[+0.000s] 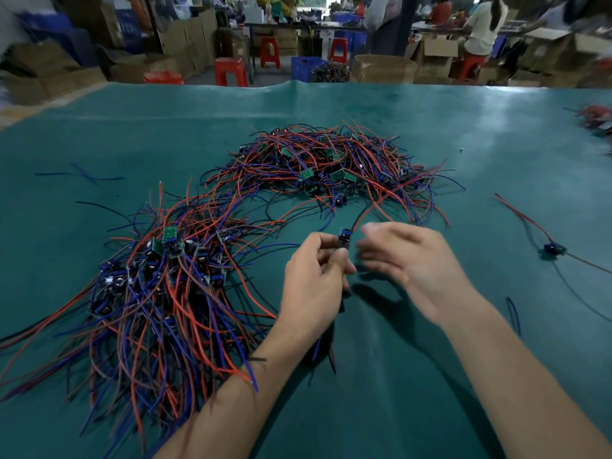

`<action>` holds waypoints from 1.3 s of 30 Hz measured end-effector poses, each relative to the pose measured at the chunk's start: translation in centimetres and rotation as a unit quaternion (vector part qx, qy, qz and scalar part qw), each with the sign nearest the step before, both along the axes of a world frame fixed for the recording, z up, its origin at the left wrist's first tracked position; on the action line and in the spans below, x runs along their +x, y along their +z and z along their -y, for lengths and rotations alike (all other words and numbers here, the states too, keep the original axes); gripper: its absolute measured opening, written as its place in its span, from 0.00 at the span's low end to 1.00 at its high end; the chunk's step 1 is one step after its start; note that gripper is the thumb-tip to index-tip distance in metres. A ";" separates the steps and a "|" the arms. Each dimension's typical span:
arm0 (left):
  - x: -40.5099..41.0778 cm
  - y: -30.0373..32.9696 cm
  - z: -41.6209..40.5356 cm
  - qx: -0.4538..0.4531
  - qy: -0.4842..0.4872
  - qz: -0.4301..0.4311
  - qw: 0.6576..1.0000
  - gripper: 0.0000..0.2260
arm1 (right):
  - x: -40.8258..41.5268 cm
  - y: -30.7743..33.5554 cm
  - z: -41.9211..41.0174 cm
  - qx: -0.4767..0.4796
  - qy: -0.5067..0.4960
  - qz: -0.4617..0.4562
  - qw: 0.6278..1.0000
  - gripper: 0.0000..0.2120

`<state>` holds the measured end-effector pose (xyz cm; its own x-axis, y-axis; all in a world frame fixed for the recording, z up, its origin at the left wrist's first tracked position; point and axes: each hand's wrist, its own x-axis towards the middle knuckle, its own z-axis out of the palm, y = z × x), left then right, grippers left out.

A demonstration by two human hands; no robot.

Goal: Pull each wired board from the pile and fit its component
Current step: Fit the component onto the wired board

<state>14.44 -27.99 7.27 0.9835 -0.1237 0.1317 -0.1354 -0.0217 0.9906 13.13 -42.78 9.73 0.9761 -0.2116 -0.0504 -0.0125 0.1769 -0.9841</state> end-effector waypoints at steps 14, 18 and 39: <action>-0.5 -0.2 0.0 0.138 -0.101 0.073 0.983 0.07 | -0.6 10.4 -0.9 -0.023 -0.143 0.270 0.952 0.13; -0.6 0.1 0.0 0.157 -0.085 0.070 0.981 0.07 | 1.9 12.8 -8.8 -0.215 0.078 0.250 0.941 0.12; -0.4 0.1 0.0 0.164 -0.061 0.066 0.982 0.05 | 13.6 1.5 0.0 -0.587 0.044 -0.055 0.807 0.07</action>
